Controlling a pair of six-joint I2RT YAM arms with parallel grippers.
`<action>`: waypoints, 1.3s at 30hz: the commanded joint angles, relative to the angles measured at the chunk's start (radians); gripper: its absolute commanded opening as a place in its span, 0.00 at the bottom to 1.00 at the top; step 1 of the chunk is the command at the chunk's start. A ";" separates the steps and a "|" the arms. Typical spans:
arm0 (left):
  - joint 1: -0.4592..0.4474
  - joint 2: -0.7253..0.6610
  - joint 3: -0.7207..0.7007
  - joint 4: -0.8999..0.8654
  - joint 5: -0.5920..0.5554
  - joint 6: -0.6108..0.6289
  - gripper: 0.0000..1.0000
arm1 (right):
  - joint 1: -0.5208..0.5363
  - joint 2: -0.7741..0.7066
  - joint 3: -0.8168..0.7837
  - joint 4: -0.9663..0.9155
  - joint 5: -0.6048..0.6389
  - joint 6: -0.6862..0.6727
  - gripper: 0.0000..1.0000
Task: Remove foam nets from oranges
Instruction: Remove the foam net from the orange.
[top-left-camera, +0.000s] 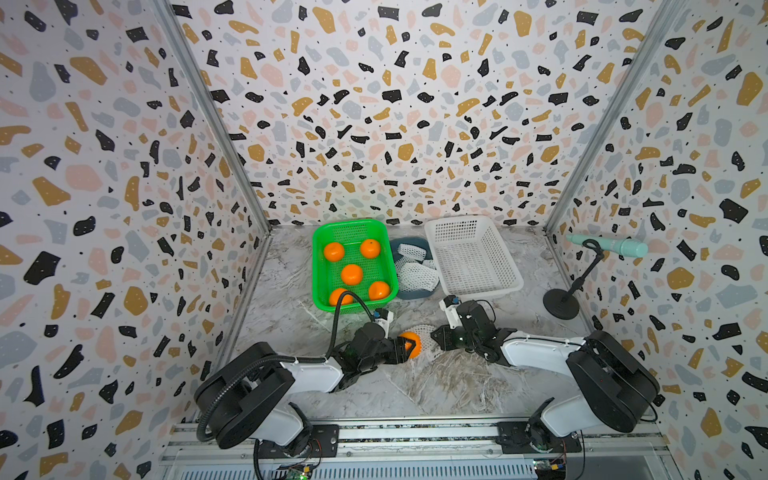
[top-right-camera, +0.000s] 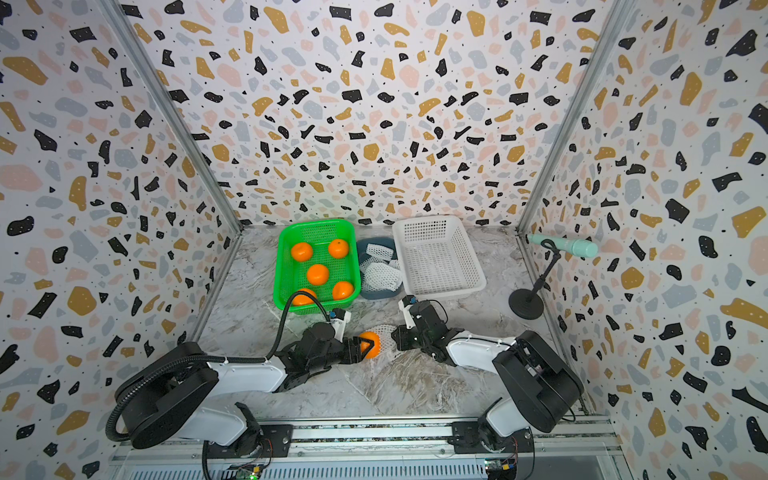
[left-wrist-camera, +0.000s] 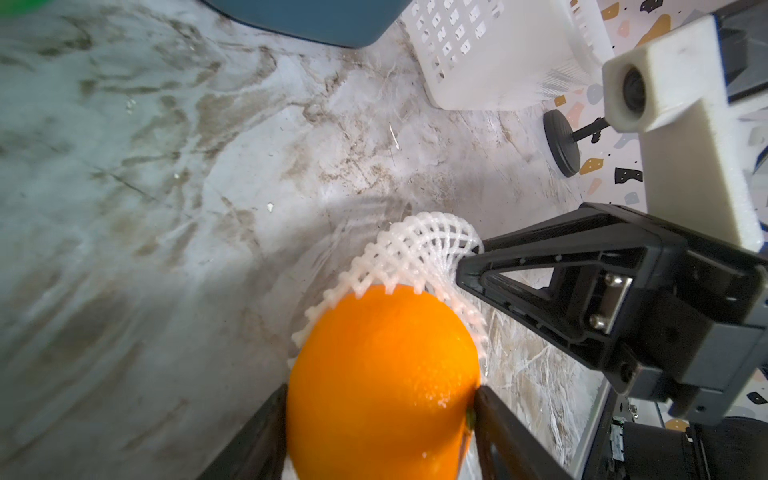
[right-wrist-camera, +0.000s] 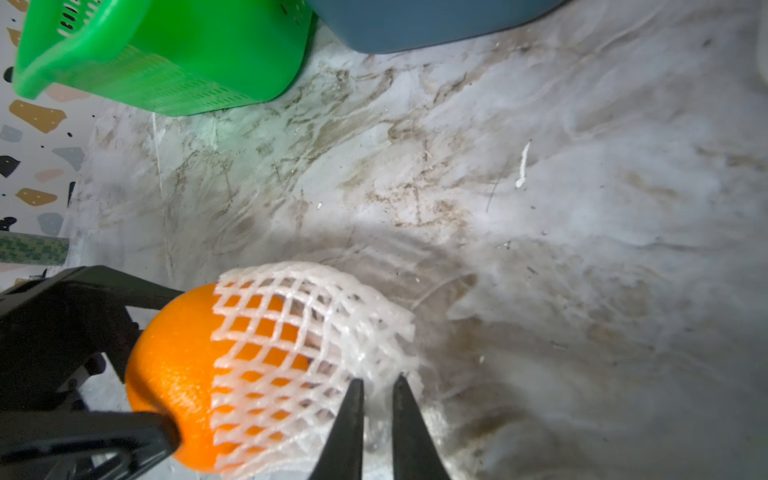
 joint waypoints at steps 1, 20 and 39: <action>-0.003 -0.014 0.017 0.008 0.006 0.005 0.63 | -0.004 0.000 0.021 -0.010 0.006 -0.006 0.16; 0.040 -0.148 0.025 -0.171 -0.038 0.068 0.60 | -0.027 -0.142 -0.007 -0.074 0.041 -0.017 0.12; 0.077 -0.251 -0.025 -0.225 -0.063 0.069 0.60 | -0.042 -0.110 0.472 -0.324 0.185 -0.184 0.09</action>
